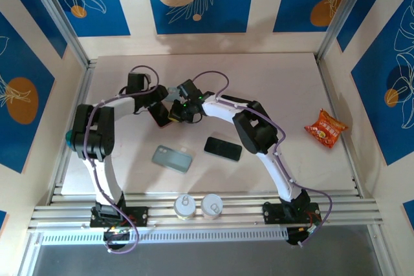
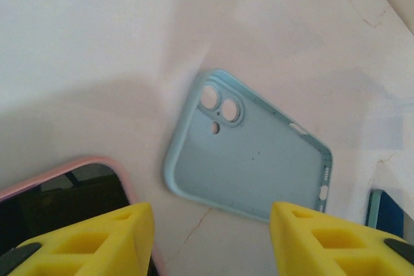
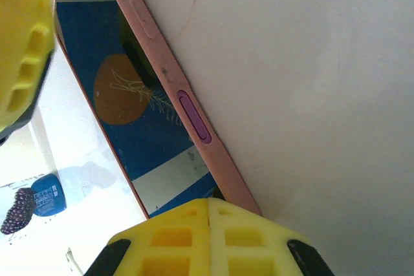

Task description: Put the phone into the phone case

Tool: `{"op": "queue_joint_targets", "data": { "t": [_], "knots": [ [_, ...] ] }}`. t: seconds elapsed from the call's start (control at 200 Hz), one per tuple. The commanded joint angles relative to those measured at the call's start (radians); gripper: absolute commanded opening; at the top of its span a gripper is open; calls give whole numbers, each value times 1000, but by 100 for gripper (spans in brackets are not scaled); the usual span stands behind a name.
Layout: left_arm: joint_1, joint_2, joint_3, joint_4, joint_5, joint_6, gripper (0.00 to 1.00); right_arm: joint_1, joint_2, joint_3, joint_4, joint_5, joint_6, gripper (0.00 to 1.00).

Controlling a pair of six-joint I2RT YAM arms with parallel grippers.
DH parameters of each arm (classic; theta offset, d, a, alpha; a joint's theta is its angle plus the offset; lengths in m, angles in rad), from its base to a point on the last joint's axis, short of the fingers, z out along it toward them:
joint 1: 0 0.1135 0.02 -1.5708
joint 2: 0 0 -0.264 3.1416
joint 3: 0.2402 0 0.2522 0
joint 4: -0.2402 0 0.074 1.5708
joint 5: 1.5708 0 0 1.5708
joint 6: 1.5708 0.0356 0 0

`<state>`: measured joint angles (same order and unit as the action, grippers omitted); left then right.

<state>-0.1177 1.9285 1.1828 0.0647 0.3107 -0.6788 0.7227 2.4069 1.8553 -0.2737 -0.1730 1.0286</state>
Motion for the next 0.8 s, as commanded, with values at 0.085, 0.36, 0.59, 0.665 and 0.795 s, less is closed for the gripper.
{"op": "queue_joint_targets", "data": {
  "t": [0.085,0.36,0.59,0.665,0.795],
  "knots": [
    [36,-262,-184,-118,-41,19,51,9,29,17,5,-3,24,0],
    [36,-406,-313,-234,-128,55,53,6,34,16,20,-18,24,0],
    [36,-315,-289,-212,-118,57,53,-1,38,18,39,-27,36,0],
    [36,-279,-279,-194,-112,57,53,-2,42,26,39,-30,36,0],
    [37,-220,-250,-171,-95,55,53,-5,49,40,36,-33,36,0]
  ]
}}
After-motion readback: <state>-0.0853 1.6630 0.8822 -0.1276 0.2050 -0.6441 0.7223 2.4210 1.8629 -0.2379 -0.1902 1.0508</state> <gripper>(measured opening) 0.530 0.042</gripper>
